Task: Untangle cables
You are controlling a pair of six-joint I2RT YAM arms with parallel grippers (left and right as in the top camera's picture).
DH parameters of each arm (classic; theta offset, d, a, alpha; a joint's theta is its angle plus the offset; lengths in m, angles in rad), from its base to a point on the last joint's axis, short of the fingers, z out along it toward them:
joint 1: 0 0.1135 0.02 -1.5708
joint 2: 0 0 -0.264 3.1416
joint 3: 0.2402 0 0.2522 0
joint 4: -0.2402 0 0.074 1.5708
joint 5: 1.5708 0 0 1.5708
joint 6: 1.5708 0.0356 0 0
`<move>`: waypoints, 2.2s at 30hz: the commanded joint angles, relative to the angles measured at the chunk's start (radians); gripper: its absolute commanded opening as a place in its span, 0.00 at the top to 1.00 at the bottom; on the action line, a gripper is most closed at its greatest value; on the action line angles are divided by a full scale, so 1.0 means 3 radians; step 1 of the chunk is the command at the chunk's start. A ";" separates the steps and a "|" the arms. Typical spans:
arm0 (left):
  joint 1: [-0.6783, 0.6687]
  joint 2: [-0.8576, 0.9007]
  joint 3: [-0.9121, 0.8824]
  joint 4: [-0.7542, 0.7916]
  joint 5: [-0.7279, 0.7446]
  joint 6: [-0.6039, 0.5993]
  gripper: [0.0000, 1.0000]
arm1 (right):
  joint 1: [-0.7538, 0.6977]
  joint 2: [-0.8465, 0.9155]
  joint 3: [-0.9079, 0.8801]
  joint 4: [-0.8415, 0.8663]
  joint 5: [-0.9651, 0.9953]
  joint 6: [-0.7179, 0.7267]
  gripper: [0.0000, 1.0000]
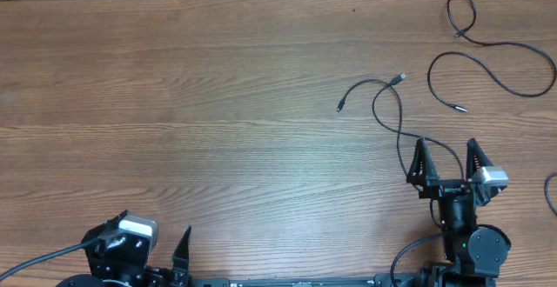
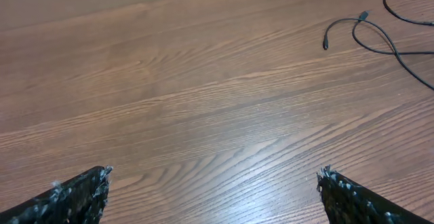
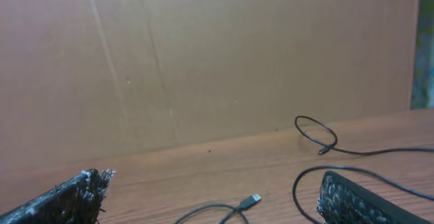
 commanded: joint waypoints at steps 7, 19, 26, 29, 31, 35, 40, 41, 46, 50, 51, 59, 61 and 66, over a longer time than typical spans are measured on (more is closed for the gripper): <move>-0.0005 -0.0022 -0.0009 0.0013 0.0048 0.0028 0.00 | -0.0005 -0.0022 -0.0047 -0.0546 0.0006 0.0009 0.00; -0.0005 -0.0022 -0.0009 0.0013 0.0048 0.0028 0.00 | -0.0006 -0.0022 -0.0047 -0.0544 0.0008 0.0008 0.00; -0.0005 -0.0022 -0.0009 0.0013 0.0048 0.0028 0.00 | -0.0006 -0.0022 -0.0047 -0.0544 0.0008 0.0006 0.00; -0.0005 -0.0022 -0.0009 0.0013 0.0048 0.0028 0.01 | -0.0006 -0.0022 -0.0047 -0.0544 0.0008 0.0008 0.00; -0.0005 -0.0022 -0.0009 0.0013 0.0048 0.0028 0.00 | -0.0006 -0.0022 -0.0047 -0.0544 0.0008 0.0006 0.00; -0.0005 -0.0022 -0.0009 0.0013 0.0048 0.0028 0.00 | -0.0006 -0.0022 -0.0047 -0.0544 0.0008 0.0008 0.00; -0.0005 -0.0022 -0.0009 0.0013 0.0048 0.0028 0.01 | -0.0006 -0.0022 -0.0047 -0.0544 0.0008 0.0008 0.00; -0.0005 -0.0022 -0.0009 0.0013 0.0048 0.0028 0.00 | -0.0006 -0.0022 -0.0047 -0.0544 0.0008 0.0006 0.00; -0.0005 -0.0022 -0.0009 0.0048 0.0050 0.0028 0.00 | -0.0006 -0.0022 -0.0047 -0.0544 0.0008 0.0008 0.00; 0.0013 -0.0022 -0.0010 0.0692 0.0153 0.0031 0.00 | -0.0006 -0.0022 -0.0047 -0.0544 0.0008 0.0008 0.00; 0.0041 -0.0022 -0.0018 0.0820 0.0219 0.0032 0.00 | -0.0006 -0.0022 -0.0047 -0.0544 0.0008 0.0006 0.00; 0.0810 -0.0023 -0.0615 0.1853 0.1106 0.0158 0.01 | -0.0006 -0.0022 -0.0047 -0.0544 0.0008 0.0008 0.00; 0.0965 -0.0027 -0.0844 0.2215 0.1362 0.0156 0.00 | -0.0006 -0.0022 -0.0046 -0.0544 0.0008 0.0008 0.00; 0.1024 -0.0123 -0.1413 0.3084 0.1534 0.0153 0.00 | -0.0006 -0.0022 -0.0047 -0.0544 0.0008 0.0008 0.00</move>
